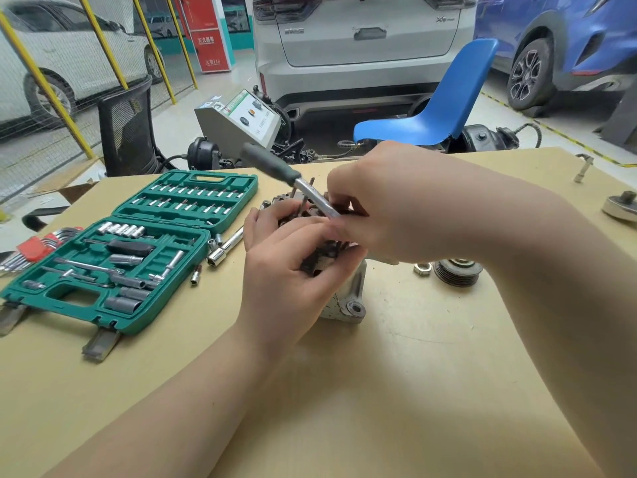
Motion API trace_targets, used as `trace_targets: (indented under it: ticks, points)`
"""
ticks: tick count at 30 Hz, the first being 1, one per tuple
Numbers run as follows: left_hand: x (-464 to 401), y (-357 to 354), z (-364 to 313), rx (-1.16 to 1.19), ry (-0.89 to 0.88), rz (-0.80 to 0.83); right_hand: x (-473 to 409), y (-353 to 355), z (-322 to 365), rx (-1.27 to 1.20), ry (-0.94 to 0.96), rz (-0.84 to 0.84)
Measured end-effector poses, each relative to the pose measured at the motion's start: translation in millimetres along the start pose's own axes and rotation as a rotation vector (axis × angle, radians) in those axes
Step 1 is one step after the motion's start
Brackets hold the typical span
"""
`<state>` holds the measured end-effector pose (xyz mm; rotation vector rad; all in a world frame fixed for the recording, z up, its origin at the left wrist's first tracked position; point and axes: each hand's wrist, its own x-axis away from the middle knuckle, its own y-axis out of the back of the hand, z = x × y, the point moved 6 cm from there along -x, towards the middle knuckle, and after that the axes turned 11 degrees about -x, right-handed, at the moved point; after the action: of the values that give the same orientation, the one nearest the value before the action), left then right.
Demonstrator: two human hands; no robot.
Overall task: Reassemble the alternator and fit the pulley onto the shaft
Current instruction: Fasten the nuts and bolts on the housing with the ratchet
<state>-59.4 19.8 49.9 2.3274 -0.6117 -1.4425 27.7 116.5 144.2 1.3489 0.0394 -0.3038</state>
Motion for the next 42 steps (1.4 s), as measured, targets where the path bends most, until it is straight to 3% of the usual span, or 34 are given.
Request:
trace_targets:
  ticks: [7, 11, 18, 23, 32, 42]
  points:
    - [-0.3, 0.0, 0.6, 0.001, -0.046, 0.018, 1.4, 2.7, -4.1, -0.188, 0.059, 0.059]
    - [-2.1, 1.2, 0.3, -0.049, -0.098, -0.016, 3.6, 4.5, -1.2, -0.162, 0.093, 0.068]
    - [-0.9, -0.5, 4.6, 0.011, -0.021, -0.018, -3.8, -1.1, -7.7, -0.037, -0.032, -0.015]
    - [-0.4, 0.5, 4.5, -0.013, -0.087, 0.002, 0.8, 3.6, -6.1, -0.188, 0.047, 0.054]
    - [-0.1, -0.1, 3.7, 0.011, -0.031, -0.026, -1.9, 1.4, -6.2, -0.034, -0.017, -0.002]
    - [-3.0, 2.8, -0.4, 0.012, -0.076, -0.004, 1.5, 3.1, -4.6, -0.131, 0.012, 0.065]
